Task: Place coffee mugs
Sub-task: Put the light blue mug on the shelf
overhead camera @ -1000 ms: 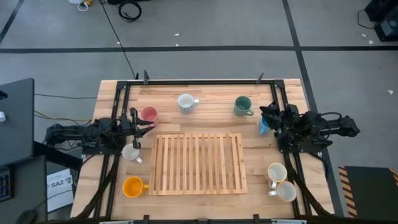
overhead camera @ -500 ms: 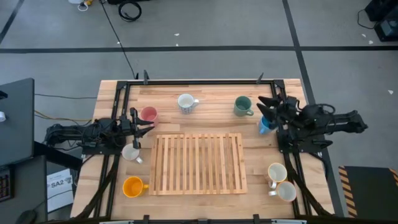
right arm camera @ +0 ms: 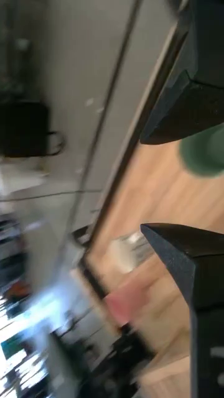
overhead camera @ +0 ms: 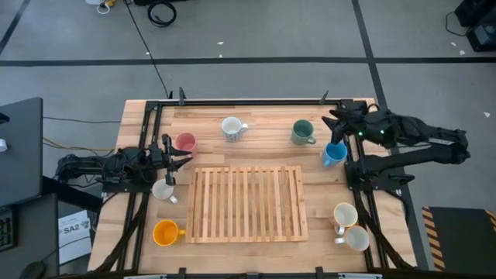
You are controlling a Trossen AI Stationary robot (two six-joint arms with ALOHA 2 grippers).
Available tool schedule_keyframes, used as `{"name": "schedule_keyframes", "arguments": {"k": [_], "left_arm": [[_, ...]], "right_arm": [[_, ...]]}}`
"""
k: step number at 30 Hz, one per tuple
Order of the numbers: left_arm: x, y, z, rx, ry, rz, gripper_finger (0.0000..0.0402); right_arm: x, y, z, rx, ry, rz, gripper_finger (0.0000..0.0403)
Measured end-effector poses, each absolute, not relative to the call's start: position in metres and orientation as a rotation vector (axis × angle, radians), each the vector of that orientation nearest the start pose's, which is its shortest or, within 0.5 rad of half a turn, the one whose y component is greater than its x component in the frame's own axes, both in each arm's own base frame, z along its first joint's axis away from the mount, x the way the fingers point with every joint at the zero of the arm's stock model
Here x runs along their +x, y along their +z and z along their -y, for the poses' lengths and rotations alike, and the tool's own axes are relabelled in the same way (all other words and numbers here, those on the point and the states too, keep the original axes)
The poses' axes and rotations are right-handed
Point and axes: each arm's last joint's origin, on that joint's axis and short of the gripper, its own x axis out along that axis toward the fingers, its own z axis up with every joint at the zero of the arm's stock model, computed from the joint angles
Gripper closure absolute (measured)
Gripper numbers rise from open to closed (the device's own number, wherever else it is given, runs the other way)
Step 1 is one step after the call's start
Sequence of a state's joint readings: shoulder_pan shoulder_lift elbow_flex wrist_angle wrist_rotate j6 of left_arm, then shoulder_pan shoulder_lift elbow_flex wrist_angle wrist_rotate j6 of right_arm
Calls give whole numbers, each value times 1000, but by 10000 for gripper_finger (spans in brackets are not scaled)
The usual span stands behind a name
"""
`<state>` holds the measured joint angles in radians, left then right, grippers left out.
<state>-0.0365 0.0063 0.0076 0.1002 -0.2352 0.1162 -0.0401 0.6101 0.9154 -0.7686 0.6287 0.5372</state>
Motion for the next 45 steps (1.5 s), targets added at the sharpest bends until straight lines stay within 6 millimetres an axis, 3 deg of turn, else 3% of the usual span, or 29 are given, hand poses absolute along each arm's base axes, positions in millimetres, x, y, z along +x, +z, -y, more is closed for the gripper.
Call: {"name": "schedule_keyframes", "arguments": {"k": [7,19,33,45], "left_arm": [[97,175,-3,102,204,89,308],[97,175,-3,102,204,89,308],[97,175,-3,102,204,89,308],[97,175,-3,101,204,89,308]], "right_arm": [[106,347,32,438,-765,-606,179],[118,313,62,486,-754,-1224,180],[142,281,107,484,-766,-1512,180],[159,256,123,477,-631,-1687,180]]}}
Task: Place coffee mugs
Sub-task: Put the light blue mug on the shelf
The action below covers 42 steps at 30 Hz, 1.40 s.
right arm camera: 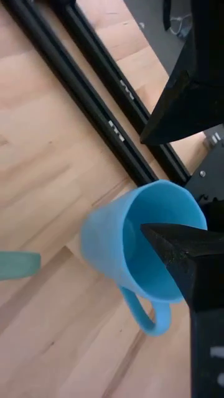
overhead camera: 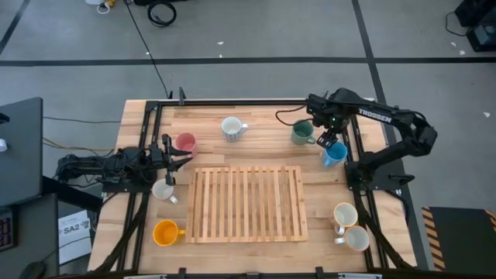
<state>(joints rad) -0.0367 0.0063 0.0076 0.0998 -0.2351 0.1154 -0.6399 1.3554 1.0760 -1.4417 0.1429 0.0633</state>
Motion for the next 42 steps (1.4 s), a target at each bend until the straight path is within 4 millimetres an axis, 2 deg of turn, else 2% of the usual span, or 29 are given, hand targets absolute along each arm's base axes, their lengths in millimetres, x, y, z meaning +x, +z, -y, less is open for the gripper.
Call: {"name": "schedule_keyframes", "arguments": {"k": [17,22,29,42], "left_arm": [[97,175,-3,101,204,89,308],[97,175,-3,101,204,89,308],[97,175,-3,101,204,89,308],[97,175,-3,102,204,89,308]], "right_arm": [[162,214,125,494,-533,-1887,180],[161,204,124,496,-502,-1939,194],[163,199,126,498,-497,-1951,246],[163,199,126,511,-477,-1961,379]]}}
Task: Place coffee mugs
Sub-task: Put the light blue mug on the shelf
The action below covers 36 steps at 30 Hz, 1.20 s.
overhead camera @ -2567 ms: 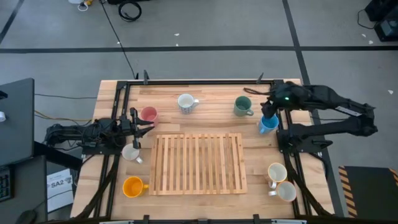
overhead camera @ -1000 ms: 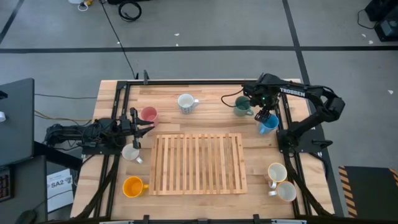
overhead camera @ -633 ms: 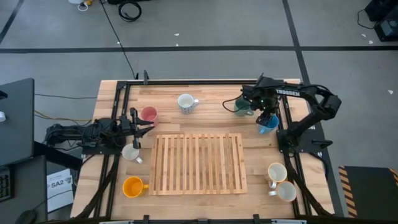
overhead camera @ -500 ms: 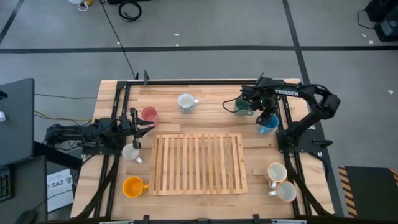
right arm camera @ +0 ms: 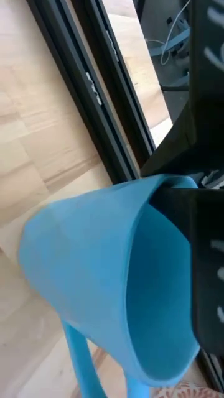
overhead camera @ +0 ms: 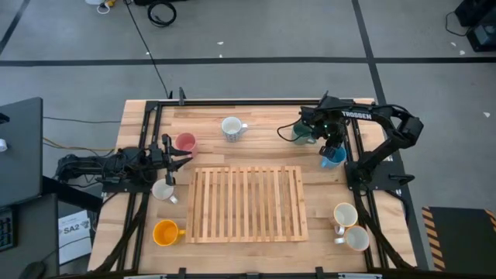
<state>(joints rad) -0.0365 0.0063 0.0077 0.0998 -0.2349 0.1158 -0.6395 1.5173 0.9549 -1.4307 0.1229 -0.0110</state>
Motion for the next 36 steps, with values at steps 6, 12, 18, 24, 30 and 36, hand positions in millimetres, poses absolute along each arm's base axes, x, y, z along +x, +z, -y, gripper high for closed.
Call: {"name": "schedule_keyframes", "arguments": {"k": [6,12,18,24,30,36], "left_arm": [[97,175,-3,102,204,89,308],[97,175,-3,102,204,89,308],[97,175,-3,102,204,89,308],[97,175,-3,102,204,89,308],[97,175,-3,102,204,89,308],[97,175,-3,102,204,89,308]], "right_arm": [[161,200,124,520,-477,-1987,379],[158,202,122,520,-476,-2028,379],[160,214,122,522,-464,-2058,379],[173,235,128,560,-429,-1934,379],[190,266,134,573,-386,-1771,380],[206,306,134,531,-356,-1597,380]]}}
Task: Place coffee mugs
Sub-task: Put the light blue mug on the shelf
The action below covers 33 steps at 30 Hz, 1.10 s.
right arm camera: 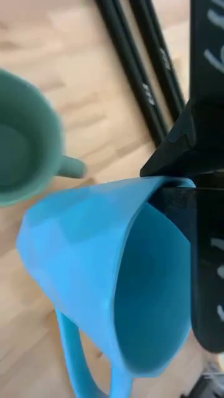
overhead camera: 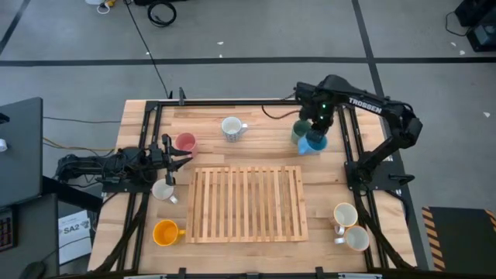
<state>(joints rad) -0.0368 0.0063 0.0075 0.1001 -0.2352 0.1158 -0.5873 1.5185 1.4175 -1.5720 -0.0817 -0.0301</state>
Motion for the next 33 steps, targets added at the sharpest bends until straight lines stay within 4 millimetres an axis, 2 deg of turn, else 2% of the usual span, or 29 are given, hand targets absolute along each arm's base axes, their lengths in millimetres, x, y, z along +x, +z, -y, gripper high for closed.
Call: {"name": "schedule_keyframes", "arguments": {"k": [9,17,21,33], "left_arm": [[97,175,-3,102,204,89,308],[97,175,-3,102,204,89,308],[97,175,-3,102,204,89,308],[97,175,-3,102,204,89,308]], "right_arm": [[220,361,127,459,-340,-1383,380],[232,398,97,465,-240,-1239,380],[239,406,76,529,-184,-1213,380],[250,406,19,606,-100,-1273,380]]}}
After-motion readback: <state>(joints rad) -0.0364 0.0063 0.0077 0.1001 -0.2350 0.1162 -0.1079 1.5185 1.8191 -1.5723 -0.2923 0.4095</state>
